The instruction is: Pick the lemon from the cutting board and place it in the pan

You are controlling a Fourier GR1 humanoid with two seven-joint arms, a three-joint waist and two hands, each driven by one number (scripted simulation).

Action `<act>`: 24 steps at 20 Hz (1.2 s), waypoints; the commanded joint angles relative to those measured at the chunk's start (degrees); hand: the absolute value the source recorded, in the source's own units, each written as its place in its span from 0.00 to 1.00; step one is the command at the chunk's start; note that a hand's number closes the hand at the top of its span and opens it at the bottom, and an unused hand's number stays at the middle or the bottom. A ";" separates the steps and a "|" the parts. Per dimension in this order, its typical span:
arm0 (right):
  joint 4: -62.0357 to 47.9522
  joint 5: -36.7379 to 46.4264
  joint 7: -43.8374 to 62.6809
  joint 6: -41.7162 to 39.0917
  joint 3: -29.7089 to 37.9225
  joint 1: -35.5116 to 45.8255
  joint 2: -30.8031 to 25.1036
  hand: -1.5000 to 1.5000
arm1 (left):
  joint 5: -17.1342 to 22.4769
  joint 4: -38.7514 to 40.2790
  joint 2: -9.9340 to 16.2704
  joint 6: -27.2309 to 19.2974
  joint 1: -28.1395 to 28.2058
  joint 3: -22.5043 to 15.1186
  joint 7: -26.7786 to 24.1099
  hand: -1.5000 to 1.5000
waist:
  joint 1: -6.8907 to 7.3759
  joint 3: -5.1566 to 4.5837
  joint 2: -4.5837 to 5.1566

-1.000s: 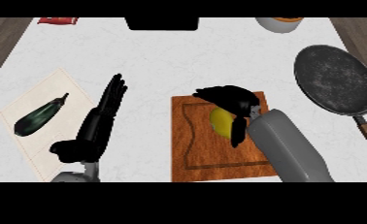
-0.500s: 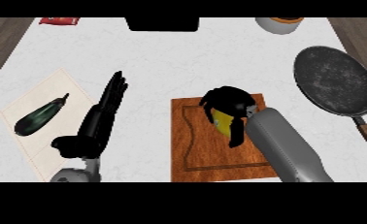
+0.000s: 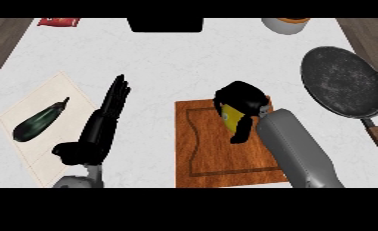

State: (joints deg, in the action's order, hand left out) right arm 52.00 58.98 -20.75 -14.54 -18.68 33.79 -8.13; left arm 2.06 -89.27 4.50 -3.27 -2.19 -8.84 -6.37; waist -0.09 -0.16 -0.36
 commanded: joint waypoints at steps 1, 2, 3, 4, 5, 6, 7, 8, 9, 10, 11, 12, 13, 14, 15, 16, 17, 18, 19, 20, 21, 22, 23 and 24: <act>1.15 -0.58 13.83 6.20 6.66 -4.25 2.11 1.00 | 0.13 -1.36 0.77 -0.22 0.81 0.74 1.04 0.50 | -1.22 0.16 -0.15; 0.82 -1.22 19.78 6.11 10.11 -2.00 2.59 1.00 | 0.78 -0.52 1.36 0.38 1.59 1.65 -0.11 0.50 | -1.28 0.08 -0.18; 0.97 -1.50 23.59 8.62 12.43 -3.63 2.72 1.00 | 0.44 -1.11 0.18 -0.10 1.65 0.46 0.05 0.50 | -2.22 0.10 -0.37; 2.32 -2.01 27.88 9.01 14.93 -3.64 2.12 1.00 | 0.85 -1.12 1.21 0.38 2.62 1.25 0.34 0.50 | -3.06 0.02 -0.83; 4.09 0.02 30.86 12.22 14.16 -5.09 2.84 1.00 | -0.38 -0.58 0.84 -0.69 1.83 1.03 -0.06 0.50 | -3.10 0.04 -0.65; 6.54 1.02 33.72 14.45 14.25 -5.90 3.61 1.00 | 0.13 -1.14 0.56 -0.50 2.68 0.94 -0.23 0.50 | -2.72 0.04 -0.73; 8.46 2.25 35.91 17.86 14.02 -6.91 5.12 1.00 | -0.05 -2.85 0.17 -0.52 2.03 -0.27 2.13 0.50 | -2.25 0.12 -0.65; 12.23 4.96 39.44 17.88 12.11 -6.99 5.34 1.00 | 0.87 -1.84 0.49 -0.38 1.34 1.31 1.51 0.50 | -2.57 0.02 -0.75; 15.45 6.07 41.04 17.95 12.32 -6.17 4.07 1.00 | 0.27 -1.50 0.82 -0.38 1.96 1.11 1.29 0.50 | -2.35 0.02 -0.69; 17.99 7.11 44.00 18.25 12.35 -6.12 4.71 1.00 | -0.76 -2.94 0.38 -1.04 4.18 -0.04 0.38 0.50 | -1.76 0.04 -0.72; 21.67 7.11 44.38 19.54 12.95 -5.70 4.59 1.00 | 0.09 -1.85 0.89 -0.47 1.48 1.07 1.94 0.50 | -2.39 0.05 -0.67; 24.79 9.07 46.77 20.65 11.21 -6.73 6.39 1.00 | 0.23 -3.22 0.56 -0.19 2.67 0.23 2.00 0.50 | -1.87 0.07 -0.66; 27.38 8.72 46.99 20.74 12.19 -7.48 5.52 1.00 | 0.07 -2.50 0.36 0.37 4.58 -0.14 -1.12 0.50 | -1.39 0.08 -0.38; 32.96 9.47 49.38 19.87 10.43 -10.09 7.12 1.00 | -0.73 -1.92 0.30 -0.97 2.18 0.35 1.28 0.50 | -2.36 0.08 -0.61; 36.96 7.47 49.59 17.78 11.85 -10.39 6.39 1.00 | -0.05 -3.28 0.83 -0.43 1.70 0.63 3.15 0.50 | -2.03 0.11 -0.51; 37.23 8.64 50.61 21.14 12.84 -11.47 6.57 1.00 | 0.14 -1.71 0.89 0.33 3.85 1.03 -1.23 0.50 | -1.29 0.11 -0.17; 41.70 9.55 53.41 17.42 11.56 -12.78 6.71 1.00 | 0.37 -1.89 0.46 0.63 1.86 0.63 0.67 0.50 | -1.10 0.11 -0.07; 46.98 9.03 55.66 13.80 11.15 -13.99 6.86 1.00 | -0.98 -2.64 -1.06 -1.44 1.65 -0.70 2.76 0.50 | -1.42 0.12 -0.21; 41.10 7.26 53.44 19.80 15.33 -12.78 7.06 1.00 | -0.31 -3.32 0.04 0.17 2.41 -0.21 1.51 0.50 | -0.33 0.16 0.19; 44.13 8.04 56.38 19.94 12.60 -13.99 8.04 1.00 | -0.63 -0.61 -0.37 -0.24 -0.43 0.62 1.19 0.50 | -0.45 0.14 0.22; 46.57 5.65 54.56 19.24 17.23 -15.14 5.79 1.00 | -0.71 -1.77 -0.34 -0.12 1.51 -0.06 1.06 0.50 | -0.67 0.16 0.15; 44.24 3.15 53.21 19.11 19.78 -14.24 4.93 1.00 | 1.04 -4.39 0.56 1.10 0.21 0.91 4.20 0.50 | -0.20 0.17 0.26; 42.03 1.07 52.00 21.55 21.90 -13.33 5.40 1.00 | 0.15 -3.10 0.58 0.87 0.65 0.81 2.73 0.50 | -0.03 0.18 0.35; 41.99 2.22 51.43 22.90 21.50 -14.57 4.92 1.00 | -2.30 -0.85 -1.40 -1.14 -1.66 -0.55 2.68 0.50 | -0.11 0.17 0.37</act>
State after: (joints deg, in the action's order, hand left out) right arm 93.26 63.59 31.40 5.55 -1.10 20.48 -2.36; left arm 1.56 -91.56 4.37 -3.31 -1.60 -8.59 -4.18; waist -0.63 -0.02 -0.24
